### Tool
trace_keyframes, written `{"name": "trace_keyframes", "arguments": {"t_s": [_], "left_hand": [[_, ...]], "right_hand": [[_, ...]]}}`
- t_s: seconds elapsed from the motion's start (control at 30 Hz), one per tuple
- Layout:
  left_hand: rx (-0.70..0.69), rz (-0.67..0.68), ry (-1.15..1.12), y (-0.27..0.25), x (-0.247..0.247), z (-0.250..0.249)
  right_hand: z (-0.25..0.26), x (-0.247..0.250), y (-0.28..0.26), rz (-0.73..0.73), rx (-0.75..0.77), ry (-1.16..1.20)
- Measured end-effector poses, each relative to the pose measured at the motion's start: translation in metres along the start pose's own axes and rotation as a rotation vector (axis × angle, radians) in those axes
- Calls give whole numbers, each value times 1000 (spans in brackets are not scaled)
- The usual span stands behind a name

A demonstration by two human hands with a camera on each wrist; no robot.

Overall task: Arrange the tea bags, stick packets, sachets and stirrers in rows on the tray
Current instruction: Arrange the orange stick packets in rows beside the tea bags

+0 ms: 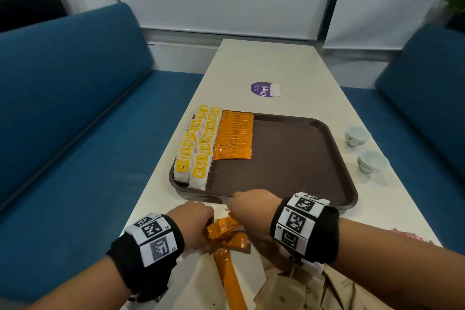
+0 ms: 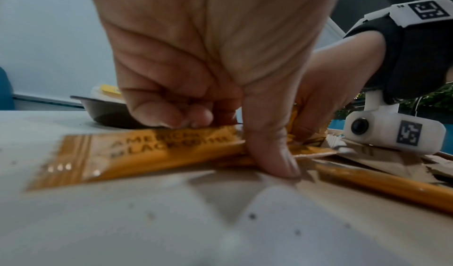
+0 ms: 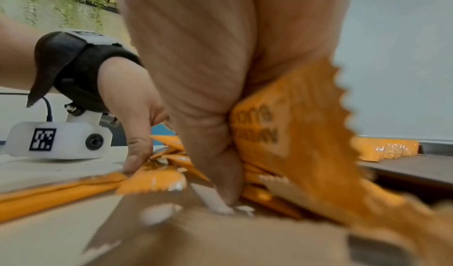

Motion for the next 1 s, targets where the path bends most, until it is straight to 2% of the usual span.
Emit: {"name": "trace_keyframes", "arguments": {"t_s": [0.17, 0.23, 0.47, 0.67, 0.8, 0.93, 1.0], "left_hand": [[-27, -6, 40, 0, 2, -1], [-32, 5, -20, 0, 1, -1], [-108, 11, -642, -5, 23, 6], [-70, -55, -1035, -9, 43, 14], [-32, -126, -1327, -7, 52, 6], [14, -81, -1616, -2, 48, -6], [21, -70, -1714, 1, 47, -10]], "right_hand": [[-2, 6, 0, -68, -5, 13], [-4, 11, 0, -107, -17, 46], [-29, 34, -17, -264, -93, 275], [-70, 61, -52, -568, -192, 683], [-73, 66, -65, -685, -201, 897], [-88, 66, -78, -882, -295, 1045], [-89, 61, -80, -908, -311, 1164]]}}
Point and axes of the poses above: each hand's wrist, its own y-axis towards the middle knuckle, its own x-axis out of the back of the hand, z = x × y, the point moved 8 cm from there along y, towards the middle knuckle, and after that the axes turned 9 degrees about x, right-handed, at the moved point
